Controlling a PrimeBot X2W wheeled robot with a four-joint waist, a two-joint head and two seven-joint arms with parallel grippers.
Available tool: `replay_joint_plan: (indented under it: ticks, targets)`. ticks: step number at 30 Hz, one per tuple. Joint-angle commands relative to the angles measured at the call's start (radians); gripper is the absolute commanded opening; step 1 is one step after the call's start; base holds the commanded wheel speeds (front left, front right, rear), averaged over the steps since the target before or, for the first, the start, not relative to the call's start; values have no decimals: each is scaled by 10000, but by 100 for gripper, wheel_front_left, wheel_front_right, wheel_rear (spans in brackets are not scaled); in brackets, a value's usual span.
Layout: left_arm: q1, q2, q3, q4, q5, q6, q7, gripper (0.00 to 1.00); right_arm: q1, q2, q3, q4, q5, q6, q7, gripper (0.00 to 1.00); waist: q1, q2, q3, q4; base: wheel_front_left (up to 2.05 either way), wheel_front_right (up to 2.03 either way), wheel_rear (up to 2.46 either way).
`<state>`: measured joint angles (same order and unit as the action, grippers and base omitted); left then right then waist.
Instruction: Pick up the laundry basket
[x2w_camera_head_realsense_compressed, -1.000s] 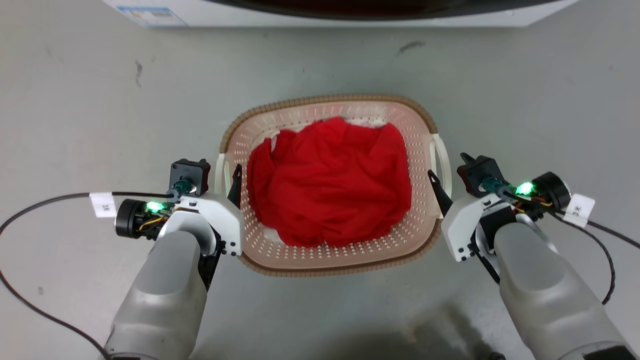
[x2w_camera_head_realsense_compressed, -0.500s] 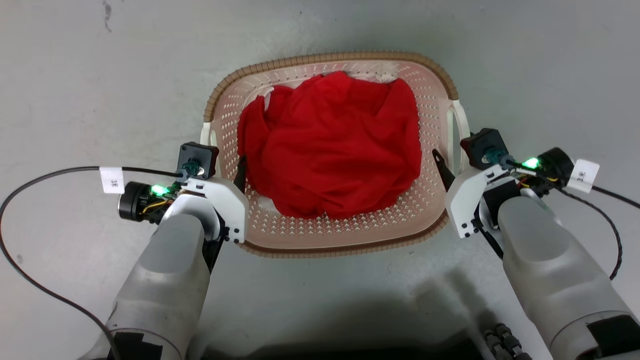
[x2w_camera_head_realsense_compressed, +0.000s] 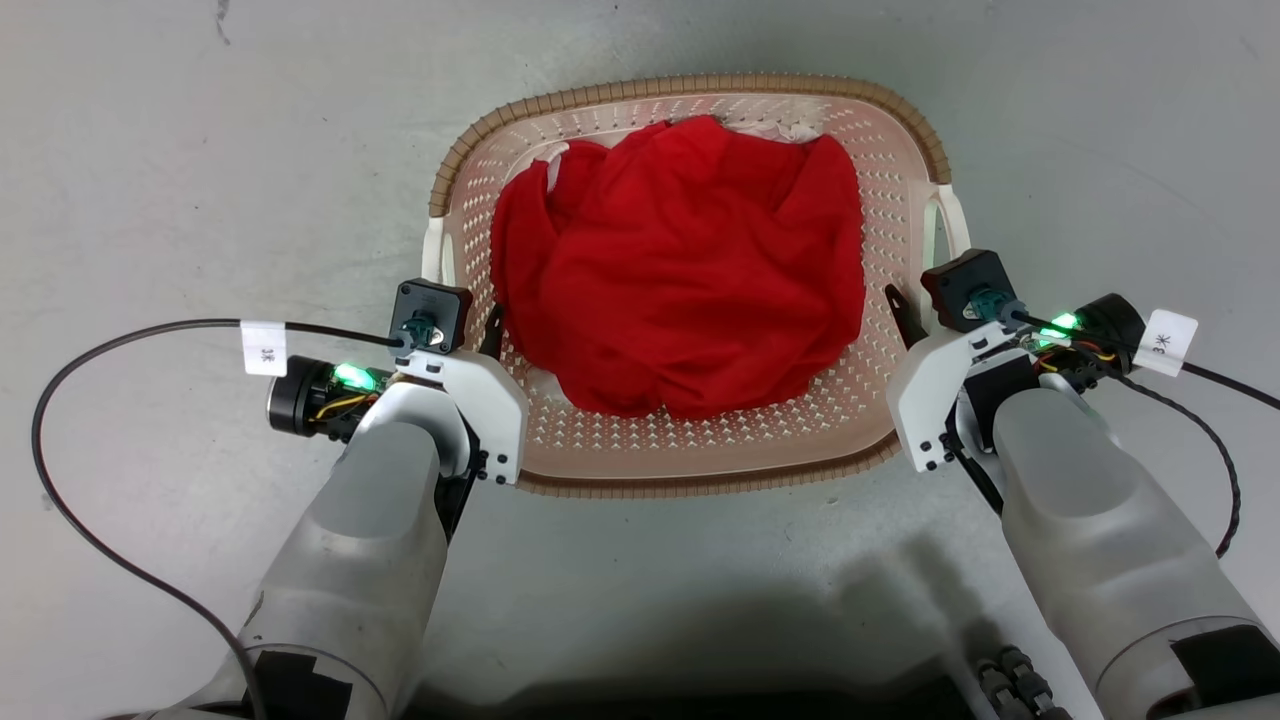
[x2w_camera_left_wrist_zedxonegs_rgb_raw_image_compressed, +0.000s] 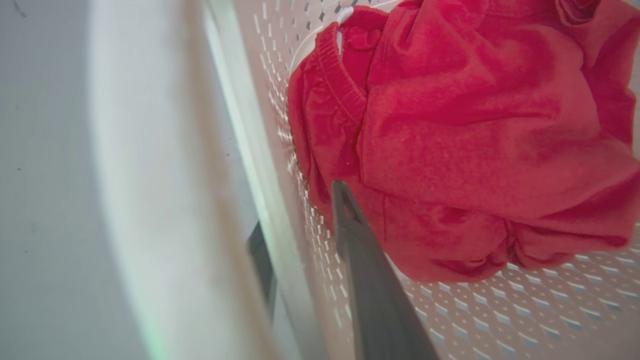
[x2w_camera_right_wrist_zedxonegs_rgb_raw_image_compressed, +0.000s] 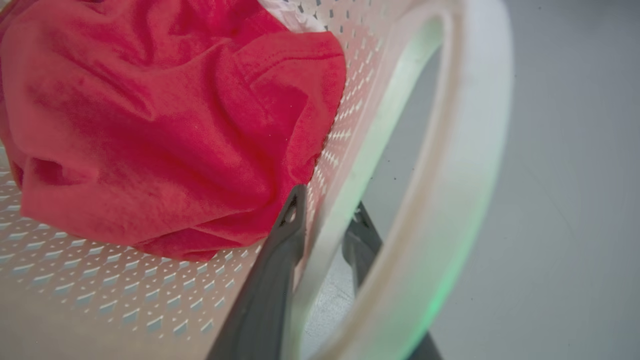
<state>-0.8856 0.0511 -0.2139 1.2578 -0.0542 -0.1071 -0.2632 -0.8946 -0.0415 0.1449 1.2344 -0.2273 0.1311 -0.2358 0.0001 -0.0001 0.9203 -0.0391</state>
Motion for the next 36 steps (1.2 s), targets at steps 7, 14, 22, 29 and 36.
replay_joint_plan:
  ticks: [7,14,22,29,36]
  targets:
    - [94,80,-223,200,-84,-69,-12,0,103,-156,246,123,124,-7,238,0,-1,1,-365,59,0,0,0]
    - [685,60,-384,289,-343,-156,442,0,662,-155,1085,289,833,-7,764,0,-1,1,-1538,71,0,0,0]
    - [1440,31,-660,298,-659,-217,1116,0,1378,-138,2463,230,2031,-4,1476,0,-1,1,-2938,110,0,0,0]
    - [2077,11,-999,304,-994,-239,1650,0,1908,-104,3497,112,3038,7,2149,0,-1,1,-4053,122,0,0,0]
    - [2759,-5,-1495,301,-1575,-236,2218,0,2498,-88,4433,-18,4133,9,2840,0,-1,1,-5275,61,0,0,0]
